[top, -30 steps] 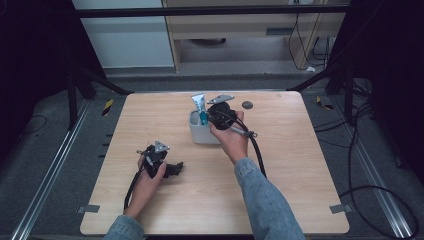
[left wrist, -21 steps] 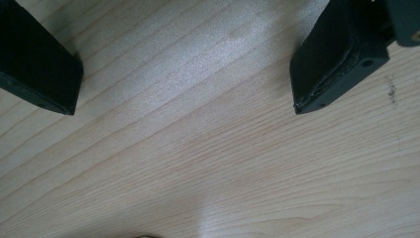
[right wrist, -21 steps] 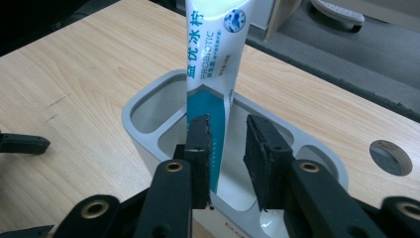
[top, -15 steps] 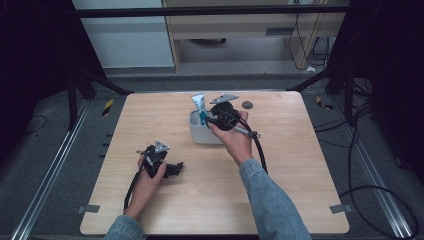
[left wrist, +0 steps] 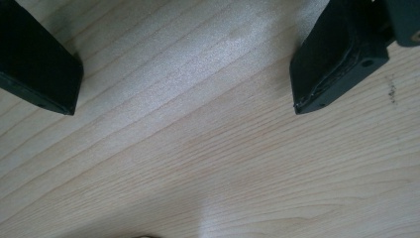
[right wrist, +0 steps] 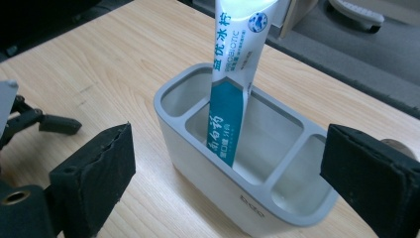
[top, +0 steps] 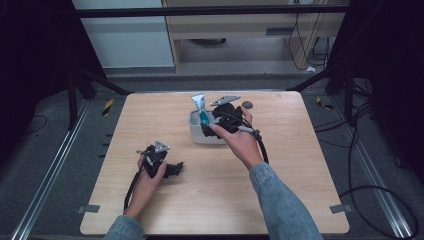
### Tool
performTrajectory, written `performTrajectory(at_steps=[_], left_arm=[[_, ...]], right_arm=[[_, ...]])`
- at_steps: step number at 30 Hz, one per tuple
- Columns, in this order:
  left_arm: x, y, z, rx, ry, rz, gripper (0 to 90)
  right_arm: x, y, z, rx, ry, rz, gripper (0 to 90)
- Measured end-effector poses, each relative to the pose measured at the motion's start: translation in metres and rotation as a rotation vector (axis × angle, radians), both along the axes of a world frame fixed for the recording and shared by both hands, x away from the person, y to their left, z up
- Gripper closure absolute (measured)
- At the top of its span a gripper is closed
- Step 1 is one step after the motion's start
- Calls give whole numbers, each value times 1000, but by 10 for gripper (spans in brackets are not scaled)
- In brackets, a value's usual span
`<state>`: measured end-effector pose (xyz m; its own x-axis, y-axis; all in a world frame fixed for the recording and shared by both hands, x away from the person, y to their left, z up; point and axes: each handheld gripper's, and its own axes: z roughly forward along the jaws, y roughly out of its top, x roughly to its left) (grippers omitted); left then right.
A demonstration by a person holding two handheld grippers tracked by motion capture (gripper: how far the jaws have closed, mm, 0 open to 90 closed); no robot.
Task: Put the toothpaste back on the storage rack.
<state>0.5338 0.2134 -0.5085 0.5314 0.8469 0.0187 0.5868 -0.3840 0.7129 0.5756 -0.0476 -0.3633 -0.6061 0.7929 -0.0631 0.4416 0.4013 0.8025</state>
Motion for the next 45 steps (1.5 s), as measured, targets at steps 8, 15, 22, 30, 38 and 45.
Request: performTrajectory(at_steps=[8,15,22,30,38,45], left_arm=[[0,0,0,1,0,0,0],[0,0,0,-1,1,0,0],[0,0,0,3,2,-2,0],[0,0,0,3,2,-2,0],[0,0,0,4,2,-2,0],[0,0,0,3,2,-2,0]], right_arm=[[-12,-16,8,-51,-24,9,80],[-20,-43,4,-80,-55,-24,102],[-23,-70,-5,-104,-62,-49,122],[-28,-100,-17,-90,-30,-65,202],[-36,-126,-34,-53,-2,-85,241],[-43,-146,-49,-56,27,-85,303]])
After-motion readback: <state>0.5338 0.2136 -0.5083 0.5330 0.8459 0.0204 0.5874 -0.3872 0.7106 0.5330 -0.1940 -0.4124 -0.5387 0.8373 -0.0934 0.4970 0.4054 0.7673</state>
